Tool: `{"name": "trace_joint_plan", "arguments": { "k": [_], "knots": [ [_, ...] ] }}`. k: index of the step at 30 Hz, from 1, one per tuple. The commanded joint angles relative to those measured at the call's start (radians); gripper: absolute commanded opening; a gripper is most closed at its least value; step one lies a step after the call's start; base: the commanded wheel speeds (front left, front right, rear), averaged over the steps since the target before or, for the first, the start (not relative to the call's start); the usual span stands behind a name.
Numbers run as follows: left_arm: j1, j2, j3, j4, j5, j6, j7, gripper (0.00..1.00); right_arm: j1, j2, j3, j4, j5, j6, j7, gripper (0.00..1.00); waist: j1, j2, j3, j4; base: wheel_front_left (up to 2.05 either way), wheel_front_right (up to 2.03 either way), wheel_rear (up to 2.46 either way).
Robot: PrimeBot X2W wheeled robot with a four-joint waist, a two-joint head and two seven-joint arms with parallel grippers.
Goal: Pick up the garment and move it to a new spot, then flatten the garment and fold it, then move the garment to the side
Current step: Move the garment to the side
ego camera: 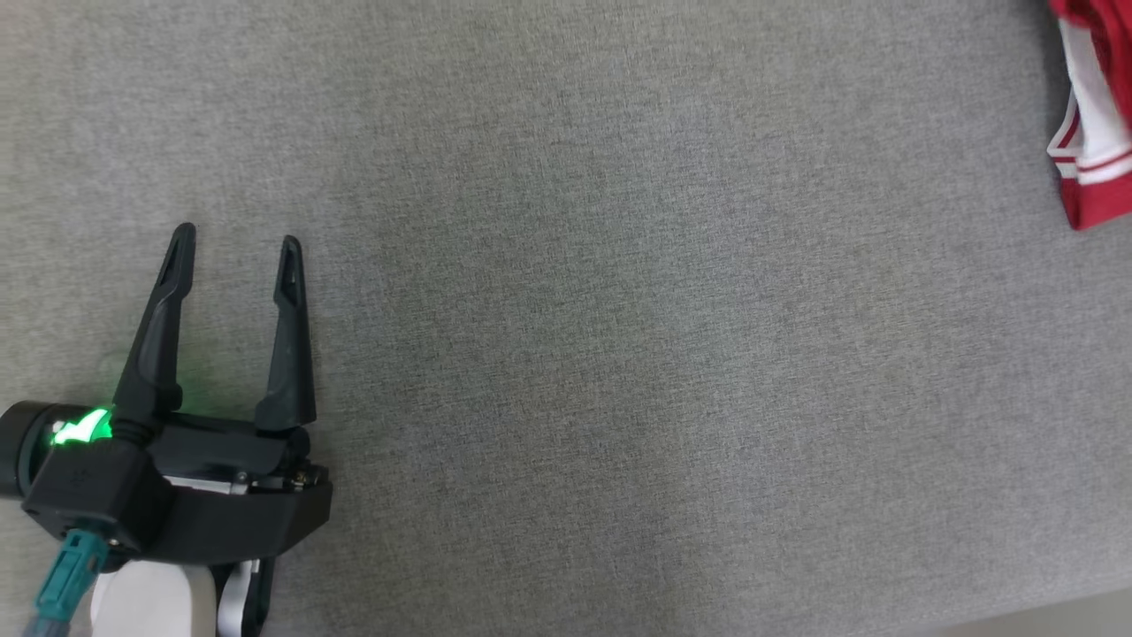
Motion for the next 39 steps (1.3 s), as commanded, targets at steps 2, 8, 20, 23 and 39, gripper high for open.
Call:
{"name": "trace_joint_plan", "arguments": {
  "k": [2, 8, 20, 23, 39],
  "knots": [
    [0.004, 0.004, 0.011, 0.017, -0.006, 0.001, 0.001, 1.00, -0.019, 0.020, -0.006, 0.023, -0.024, -0.003, -0.031, 1.00, 0.0000, -0.0001, -0.024, 0.006, 0.00, 0.00, 0.00],
    [0.048, -0.005, 0.030, 0.042, -0.024, 0.007, 0.001, 1.00, -0.017, 0.108, -0.010, 0.048, -0.037, -0.003, -0.121, 1.00, 0.0000, -0.0001, -0.129, 0.017, 0.00, 0.00, 0.00],
    [0.218, -0.016, 0.119, 0.101, -0.055, 0.012, 0.001, 1.00, 0.269, 0.344, -0.073, -0.143, -0.036, -0.003, -0.199, 1.00, 0.0000, -0.0001, -0.412, 0.050, 0.00, 0.00, 0.00],
    [0.246, -0.018, 0.130, 0.106, -0.061, 0.008, 0.001, 1.00, 0.391, 0.386, -0.127, -0.226, -0.055, -0.003, -0.199, 1.00, 0.0000, -0.0001, -0.453, 0.065, 0.00, 0.00, 0.00],
    [0.317, -0.027, 0.130, 0.164, -0.077, 0.001, 0.001, 1.00, 0.953, 0.667, -0.376, -0.526, -0.175, -0.003, -0.199, 1.00, 0.0000, -0.0001, -0.587, 0.131, 0.00, 0.00, 0.00]
  ]
}}
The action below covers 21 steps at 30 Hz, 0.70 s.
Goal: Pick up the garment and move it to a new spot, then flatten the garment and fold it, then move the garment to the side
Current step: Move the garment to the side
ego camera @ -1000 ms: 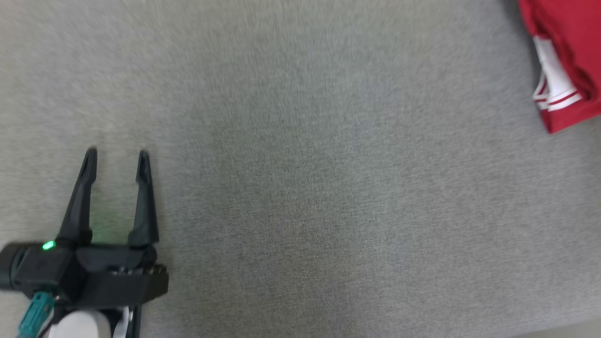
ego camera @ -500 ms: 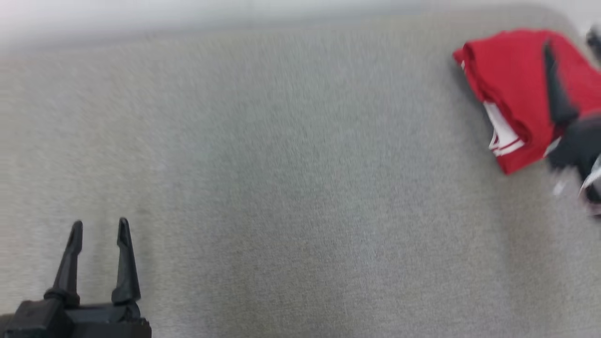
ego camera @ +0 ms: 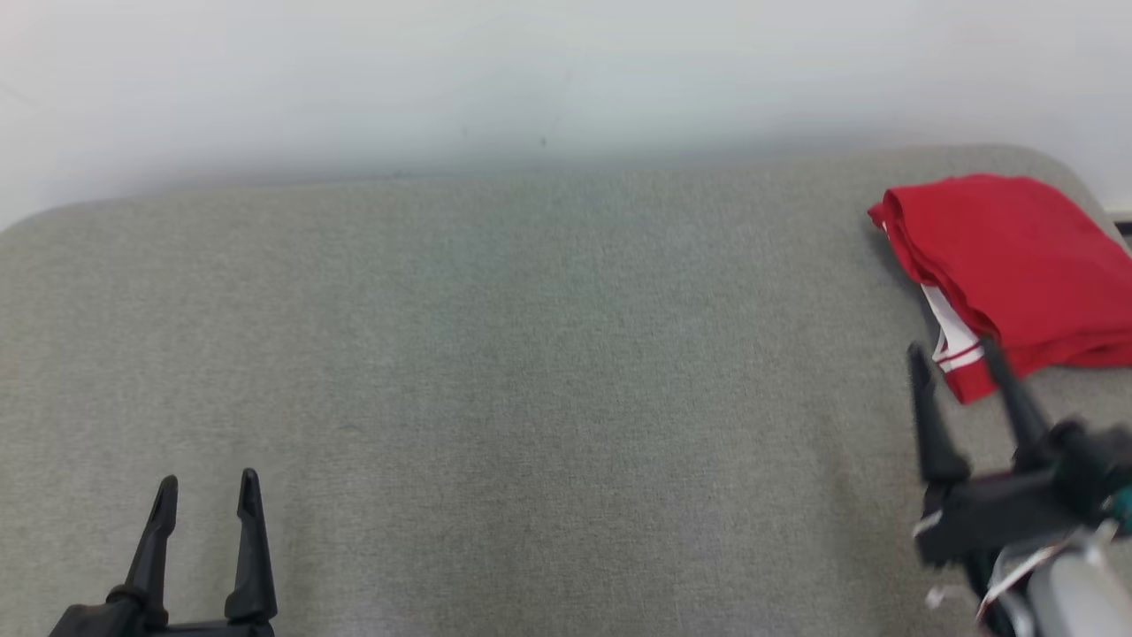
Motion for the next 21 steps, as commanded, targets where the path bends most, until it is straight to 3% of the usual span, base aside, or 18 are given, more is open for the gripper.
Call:
{"name": "trace_joint_plan", "arguments": {
  "k": [1, 4, 10, 21],
  "knots": [
    [0.014, -0.002, 0.004, 0.004, -0.013, 0.000, 0.001, 1.00, 0.040, 0.021, -0.004, -0.018, -0.022, -0.003, -0.004, 1.00, 0.0004, 0.0002, -0.037, 0.023, 0.00, 0.00, 0.00],
    [0.036, -0.004, 0.003, 0.015, -0.018, 0.001, 0.001, 1.00, 0.134, 0.082, -0.014, -0.062, -0.051, -0.003, -0.004, 1.00, 0.0004, 0.0002, -0.062, 0.022, 0.00, 0.00, 0.00],
    [0.048, -0.005, -0.002, 0.026, -0.024, -0.001, 0.001, 1.00, 0.213, 0.135, -0.018, -0.089, -0.059, -0.003, -0.004, 1.00, 0.0004, 0.0002, -0.080, 0.022, 0.00, 0.00, 0.00],
    [0.054, -0.007, -0.021, 0.057, -0.026, -0.005, 0.000, 1.00, 0.286, 0.187, 0.000, -0.123, -0.091, -0.003, -0.004, 1.00, 0.0004, 0.0002, -0.105, 0.026, 0.00, 0.00, 0.00]
  ]
}}
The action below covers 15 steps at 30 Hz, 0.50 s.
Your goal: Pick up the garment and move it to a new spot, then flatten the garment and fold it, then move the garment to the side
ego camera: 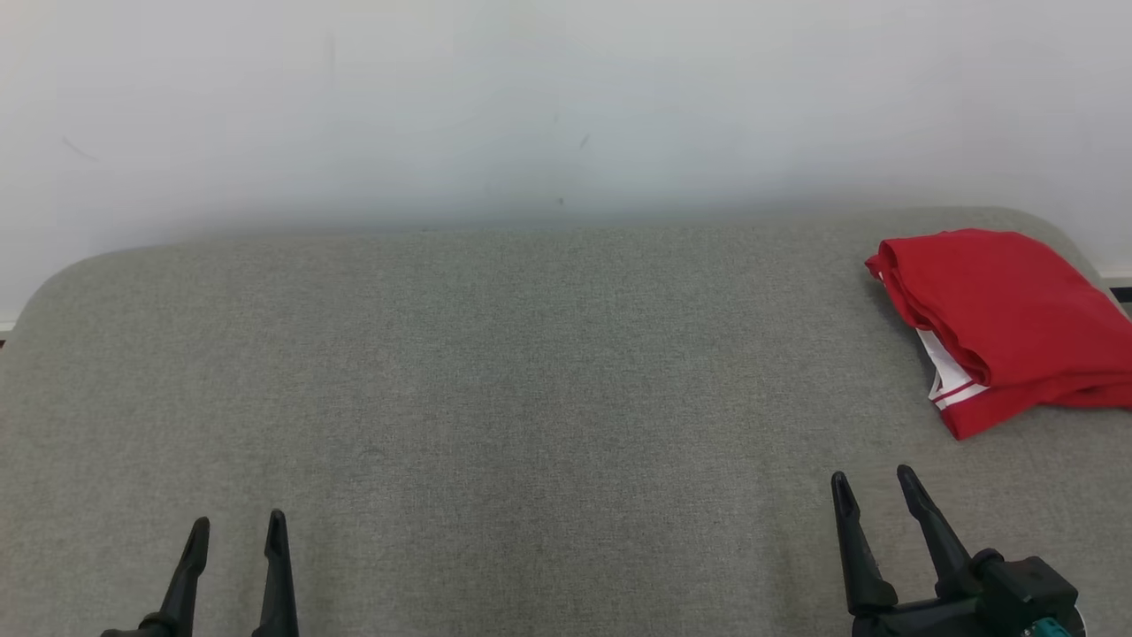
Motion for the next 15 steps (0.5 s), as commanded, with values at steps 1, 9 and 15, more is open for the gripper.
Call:
{"name": "trace_joint_plan", "arguments": {
  "k": [1, 9, 15],
  "knots": [
    [0.006, 0.000, -0.004, 0.006, -0.006, 0.000, 0.001, 1.00, 0.012, 0.006, 0.003, -0.004, -0.008, -0.003, -0.004, 1.00, 0.0000, 0.0000, -0.002, 0.002, 0.00, 0.00, 0.00],
    [-0.002, -0.001, -0.010, 0.029, 0.004, -0.002, 0.001, 1.00, 0.013, 0.012, -0.001, -0.014, -0.025, -0.003, -0.004, 1.00, 0.0000, 0.0000, -0.001, 0.003, 0.00, 0.00, 0.00],
    [0.007, -0.001, -0.005, 0.020, 0.009, -0.001, 0.001, 1.00, 0.017, 0.015, -0.004, -0.014, -0.027, -0.003, -0.004, 1.00, 0.0000, 0.0000, 0.000, 0.004, 0.00, 0.00, 0.00]
  ]
}}
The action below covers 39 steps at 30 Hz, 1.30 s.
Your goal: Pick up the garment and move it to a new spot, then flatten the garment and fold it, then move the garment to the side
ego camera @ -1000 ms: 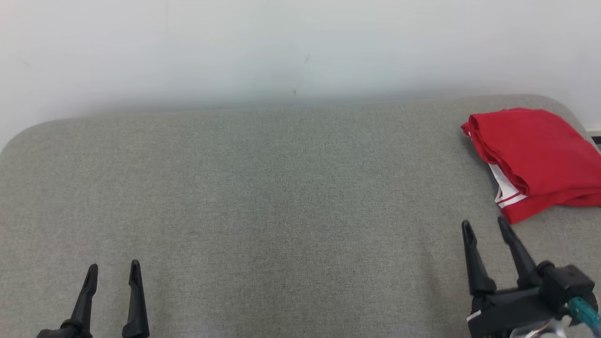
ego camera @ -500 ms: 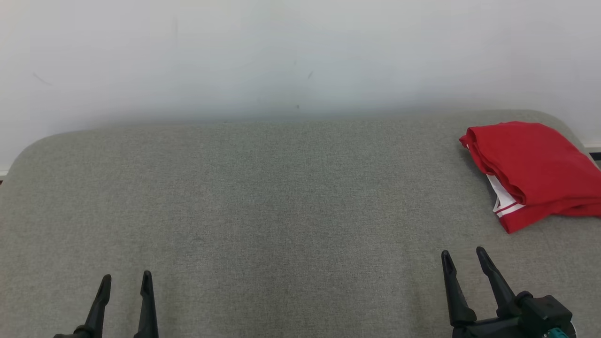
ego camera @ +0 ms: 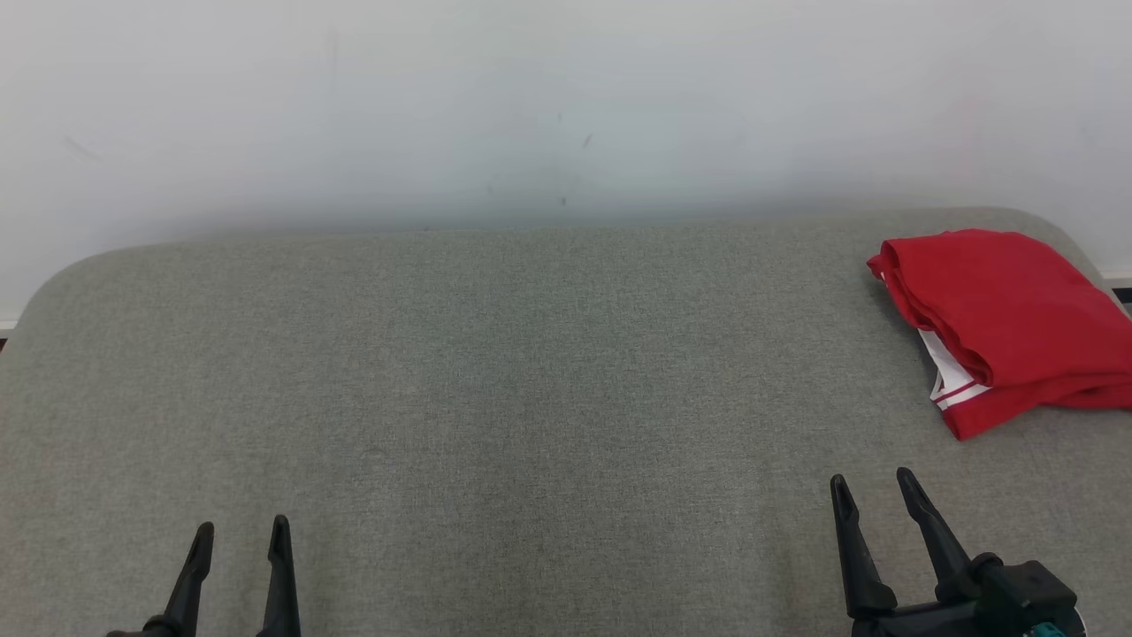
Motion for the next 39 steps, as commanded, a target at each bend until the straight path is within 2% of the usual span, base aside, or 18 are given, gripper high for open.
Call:
{"name": "trace_joint_plan", "arguments": {
  "k": [1, 4, 5, 9, 13, 26, 39],
  "knots": [
    [0.009, -0.001, 0.002, -0.005, 0.012, 0.001, 0.001, 1.00, 0.006, 0.004, -0.004, -0.004, -0.005, -0.003, -0.004, 1.00, 0.0000, 0.0000, 0.000, 0.000, 0.00, 0.00, 0.00],
    [0.012, -0.001, 0.005, -0.005, -0.015, -0.002, 0.001, 1.00, 0.008, 0.005, -0.006, -0.005, -0.006, -0.003, -0.004, 1.00, 0.0000, 0.0000, -0.001, 0.000, 0.00, 0.00, 0.00],
    [0.001, 0.000, 0.004, -0.004, -0.016, 0.000, 0.000, 0.00, 0.000, 0.001, -0.005, -0.002, -0.004, 0.000, 0.000, 0.00, 0.0000, 0.0000, -0.001, 0.000, 0.00, 0.00, 0.00],
    [0.002, -0.006, 0.004, 0.031, -0.022, 0.000, 0.003, 0.00, 0.013, 0.004, 0.000, 0.027, 0.003, 0.000, 0.004, 0.00, 0.0000, 0.0000, -0.001, 0.000, 0.00, 0.00, 0.00],
    [-0.013, -0.005, 0.012, 0.044, -0.081, -0.001, 0.025, 0.00, 0.009, 0.005, -0.005, 0.027, 0.063, 0.000, 0.016, 0.00, 0.0000, 0.0000, -0.001, 0.000, 0.00, 0.00, 0.00],
    [-0.043, -0.004, 0.007, 0.060, -0.343, -0.004, 0.088, 0.00, -0.021, 0.006, -0.032, 0.041, 0.321, 0.000, 0.073, 0.00, 0.0000, 0.0000, 0.000, -0.002, 0.00, 0.00, 0.00],
    [-0.069, -0.003, 0.007, 0.076, -0.549, -0.007, 0.141, 0.00, -0.042, 0.010, -0.054, 0.050, 0.522, -0.001, 0.119, 0.00, 0.0000, 0.0000, 0.000, -0.004, 0.00, 0.00, 0.00]
  ]
}}
